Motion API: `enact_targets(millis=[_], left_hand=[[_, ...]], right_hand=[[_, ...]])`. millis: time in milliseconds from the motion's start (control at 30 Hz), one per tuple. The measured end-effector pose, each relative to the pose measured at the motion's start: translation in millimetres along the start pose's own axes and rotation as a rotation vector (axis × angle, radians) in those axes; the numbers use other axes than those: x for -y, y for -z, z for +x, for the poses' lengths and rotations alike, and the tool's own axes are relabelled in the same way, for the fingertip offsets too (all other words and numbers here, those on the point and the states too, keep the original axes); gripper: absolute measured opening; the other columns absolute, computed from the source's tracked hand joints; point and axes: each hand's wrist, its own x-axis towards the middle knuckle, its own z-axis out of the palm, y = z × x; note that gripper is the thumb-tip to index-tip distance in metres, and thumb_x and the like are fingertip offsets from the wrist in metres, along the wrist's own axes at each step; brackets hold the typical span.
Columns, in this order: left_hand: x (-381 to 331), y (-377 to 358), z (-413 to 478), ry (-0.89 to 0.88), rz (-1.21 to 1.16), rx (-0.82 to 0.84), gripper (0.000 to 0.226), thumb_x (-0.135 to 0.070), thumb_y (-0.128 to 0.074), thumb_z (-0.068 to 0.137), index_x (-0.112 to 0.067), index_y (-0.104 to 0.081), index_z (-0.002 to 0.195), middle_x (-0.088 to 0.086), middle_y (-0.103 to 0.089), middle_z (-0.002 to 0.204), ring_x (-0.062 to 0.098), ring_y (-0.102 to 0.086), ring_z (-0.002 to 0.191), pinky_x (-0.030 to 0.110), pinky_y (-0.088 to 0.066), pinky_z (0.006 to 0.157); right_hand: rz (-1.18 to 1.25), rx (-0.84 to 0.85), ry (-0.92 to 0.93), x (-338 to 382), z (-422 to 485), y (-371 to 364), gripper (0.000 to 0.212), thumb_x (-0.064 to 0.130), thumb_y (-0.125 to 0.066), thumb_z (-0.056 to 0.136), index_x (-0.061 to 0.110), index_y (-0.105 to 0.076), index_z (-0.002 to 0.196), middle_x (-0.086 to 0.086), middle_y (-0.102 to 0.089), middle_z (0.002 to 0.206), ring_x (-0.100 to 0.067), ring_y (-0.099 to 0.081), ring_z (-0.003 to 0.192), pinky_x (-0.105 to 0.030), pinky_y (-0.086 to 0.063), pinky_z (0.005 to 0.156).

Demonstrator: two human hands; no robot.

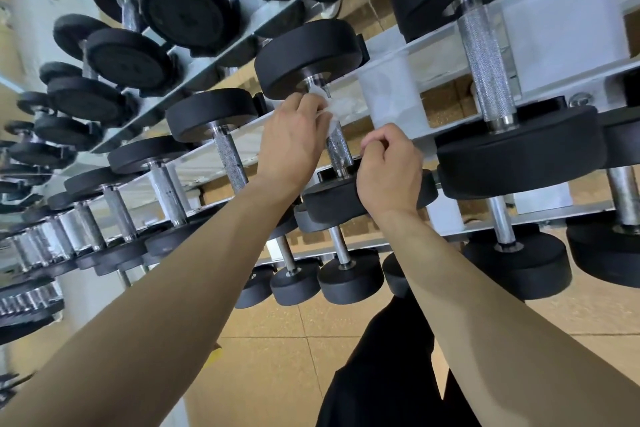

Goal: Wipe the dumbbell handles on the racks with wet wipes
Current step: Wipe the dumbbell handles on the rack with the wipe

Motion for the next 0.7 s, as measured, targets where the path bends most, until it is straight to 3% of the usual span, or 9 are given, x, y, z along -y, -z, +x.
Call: enact_targets(millis=[267, 333, 467, 500, 600, 700], left_hand=[[7, 15, -5, -0.247, -0.053, 0.506, 0.011, -0.025, -0.073, 0.091, -0.016, -0.077, 0.094, 0.002, -0.073, 0.097, 0.023, -0.066, 0.09, 0.037, -0.052, 0.079], [7, 13, 4, -0.313, 0.002, 0.428, 0.01, -0.022, -0.071, 0.091, -0.013, -0.075, 0.092, 0.005, -0.07, 0.095, 0.027, -0.065, 0.089, 0.039, -0.052, 0.077], [-1, 2, 30, -0.25, 0.175, 0.039, 0.008, -0.009, -0.063, 0.085, -0.005, -0.07, 0.081, 0.013, -0.063, 0.082, 0.035, -0.061, 0.068, 0.039, -0.052, 0.055], [-7, 1, 32, -0.231, 0.229, 0.016, 0.002, -0.004, -0.068, 0.079, -0.004, -0.069, 0.078, 0.013, -0.062, 0.08, 0.036, -0.06, 0.064, 0.038, -0.05, 0.05], [-14, -5, 24, -0.259, 0.339, 0.023, 0.017, 0.007, -0.075, 0.061, -0.002, -0.062, 0.067, 0.016, -0.06, 0.08, 0.035, -0.058, 0.064, 0.031, -0.039, 0.045], [-9, -9, -1, -0.339, 0.213, 0.106, 0.009, -0.001, -0.072, 0.071, -0.003, -0.064, 0.067, 0.014, -0.052, 0.081, 0.034, -0.053, 0.074, 0.035, -0.036, 0.053]], right_hand=[[0.002, -0.014, -0.002, 0, 1, 1, 0.024, 0.011, -0.044, 0.093, 0.018, -0.064, 0.082, 0.007, -0.065, 0.081, -0.015, -0.061, 0.082, -0.03, -0.046, 0.067], [0.007, -0.017, -0.002, -1, 1, -1, 0.023, 0.012, -0.045, 0.093, 0.018, -0.064, 0.082, 0.007, -0.065, 0.081, -0.016, -0.062, 0.083, -0.032, -0.05, 0.07], [0.022, -0.032, 0.004, -1, 0, 0, 0.023, 0.012, -0.044, 0.093, 0.017, -0.064, 0.082, 0.006, -0.065, 0.08, -0.016, -0.062, 0.082, -0.033, -0.053, 0.07], [0.022, -0.034, 0.007, 0, 0, 0, 0.024, 0.011, -0.044, 0.093, 0.017, -0.064, 0.082, 0.006, -0.065, 0.079, -0.016, -0.062, 0.082, -0.032, -0.052, 0.069], [0.011, -0.04, 0.018, 0, 0, 0, 0.024, 0.01, -0.045, 0.094, 0.016, -0.065, 0.083, 0.006, -0.065, 0.08, -0.013, -0.062, 0.081, -0.029, -0.05, 0.068], [0.014, -0.049, 0.027, 0, 1, 0, 0.023, 0.011, -0.045, 0.092, 0.016, -0.065, 0.083, 0.006, -0.066, 0.079, -0.014, -0.062, 0.08, -0.03, -0.05, 0.068]])
